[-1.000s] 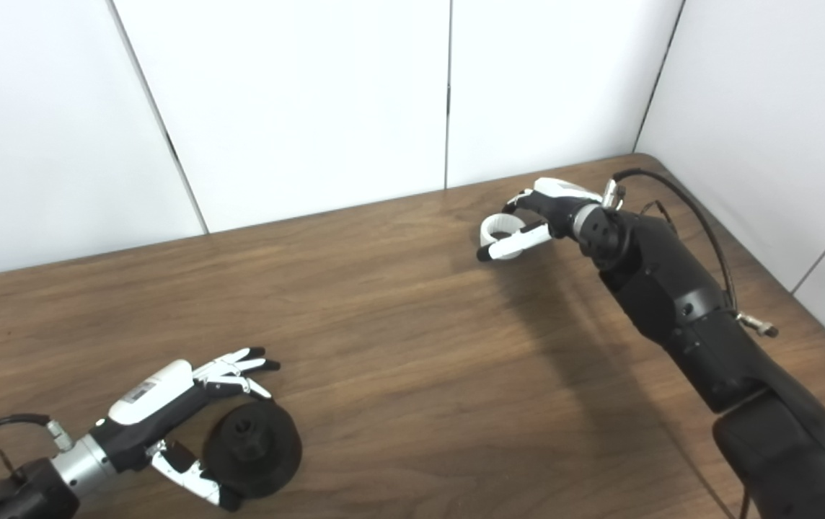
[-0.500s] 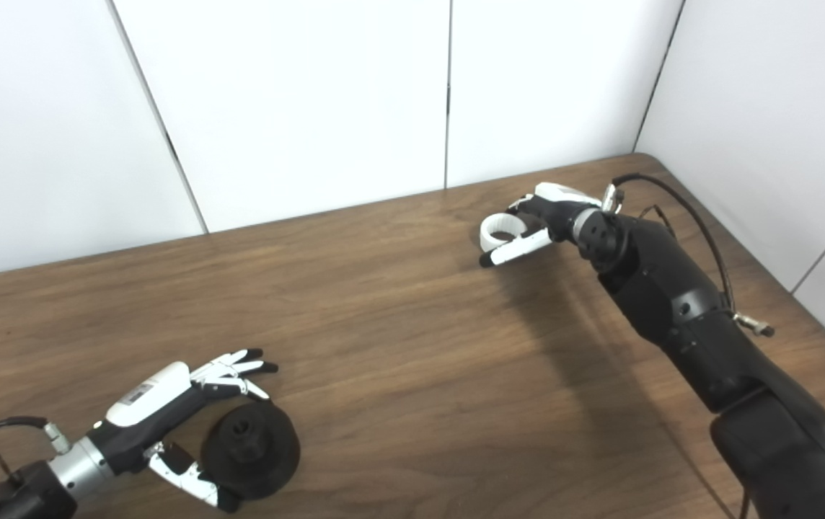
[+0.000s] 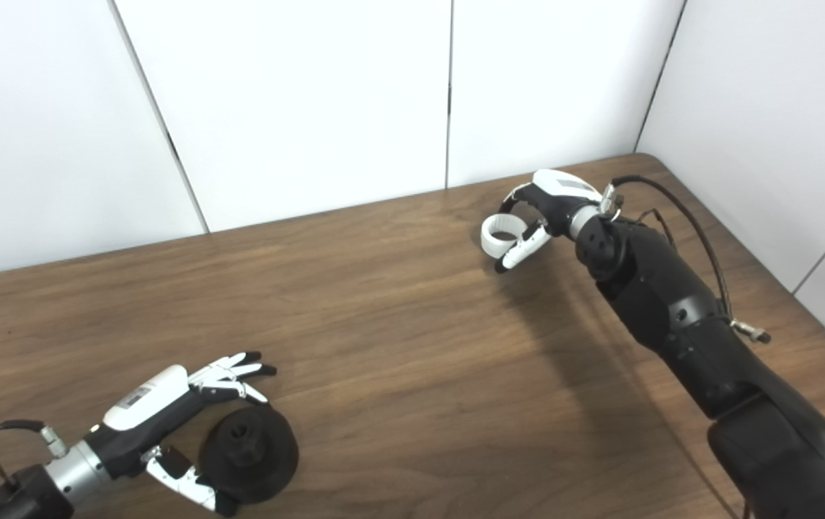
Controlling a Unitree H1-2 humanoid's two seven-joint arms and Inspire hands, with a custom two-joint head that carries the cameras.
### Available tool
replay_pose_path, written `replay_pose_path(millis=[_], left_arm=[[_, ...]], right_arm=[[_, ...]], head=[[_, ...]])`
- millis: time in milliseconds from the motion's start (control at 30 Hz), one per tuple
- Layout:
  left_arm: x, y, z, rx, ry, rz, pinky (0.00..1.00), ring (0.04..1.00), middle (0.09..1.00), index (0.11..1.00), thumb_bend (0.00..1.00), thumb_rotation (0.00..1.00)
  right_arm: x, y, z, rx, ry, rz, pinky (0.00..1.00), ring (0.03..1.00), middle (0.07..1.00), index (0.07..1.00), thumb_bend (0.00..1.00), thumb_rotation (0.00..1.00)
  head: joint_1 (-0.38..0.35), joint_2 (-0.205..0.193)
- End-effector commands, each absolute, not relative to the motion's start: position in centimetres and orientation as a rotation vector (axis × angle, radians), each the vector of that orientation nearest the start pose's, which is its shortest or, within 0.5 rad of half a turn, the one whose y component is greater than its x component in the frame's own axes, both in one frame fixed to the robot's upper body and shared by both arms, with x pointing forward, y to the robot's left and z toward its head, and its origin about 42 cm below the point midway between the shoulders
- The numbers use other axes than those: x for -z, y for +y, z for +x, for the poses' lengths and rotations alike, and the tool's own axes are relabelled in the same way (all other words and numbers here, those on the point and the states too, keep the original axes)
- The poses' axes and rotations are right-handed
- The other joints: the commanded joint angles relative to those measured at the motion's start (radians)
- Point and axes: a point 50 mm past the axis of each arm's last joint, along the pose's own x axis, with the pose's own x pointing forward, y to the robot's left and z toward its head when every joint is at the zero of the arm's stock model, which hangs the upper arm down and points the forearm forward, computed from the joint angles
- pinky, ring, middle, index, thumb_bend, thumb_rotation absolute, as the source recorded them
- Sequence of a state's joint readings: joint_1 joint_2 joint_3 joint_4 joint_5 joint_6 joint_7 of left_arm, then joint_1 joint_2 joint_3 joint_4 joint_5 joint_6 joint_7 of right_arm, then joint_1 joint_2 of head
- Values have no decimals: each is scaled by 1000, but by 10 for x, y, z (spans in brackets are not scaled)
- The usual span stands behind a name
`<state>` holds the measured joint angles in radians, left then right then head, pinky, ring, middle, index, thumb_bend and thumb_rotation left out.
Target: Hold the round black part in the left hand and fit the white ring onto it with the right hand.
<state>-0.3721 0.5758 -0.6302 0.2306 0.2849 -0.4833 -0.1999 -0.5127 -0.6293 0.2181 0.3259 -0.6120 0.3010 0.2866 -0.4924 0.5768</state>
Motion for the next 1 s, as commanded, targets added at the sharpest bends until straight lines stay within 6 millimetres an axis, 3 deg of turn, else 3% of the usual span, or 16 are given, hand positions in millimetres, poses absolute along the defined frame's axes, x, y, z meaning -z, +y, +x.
replay_pose_path(millis=[0, 400, 967], left_arm=[[-125, 249, 344, 968, -351, 984, 972, 999, 927, 488, 522, 69], [-126, 249, 343, 968, -353, 976, 973, 1000, 925, 488, 522, 68], [-127, 249, 344, 963, -355, 974, 962, 991, 921, 487, 522, 70]], right_arm=[[-235, -386, 442, -21, 181, -1260, 766, 873, 902, 738, 865, 278], [-221, -386, 437, -4, 162, -1258, 718, 837, 869, 710, 857, 251], [-217, -386, 437, 6, 151, -1252, 735, 830, 857, 658, 820, 200]], head=[[1, 1], [3, 6], [9, 8]])
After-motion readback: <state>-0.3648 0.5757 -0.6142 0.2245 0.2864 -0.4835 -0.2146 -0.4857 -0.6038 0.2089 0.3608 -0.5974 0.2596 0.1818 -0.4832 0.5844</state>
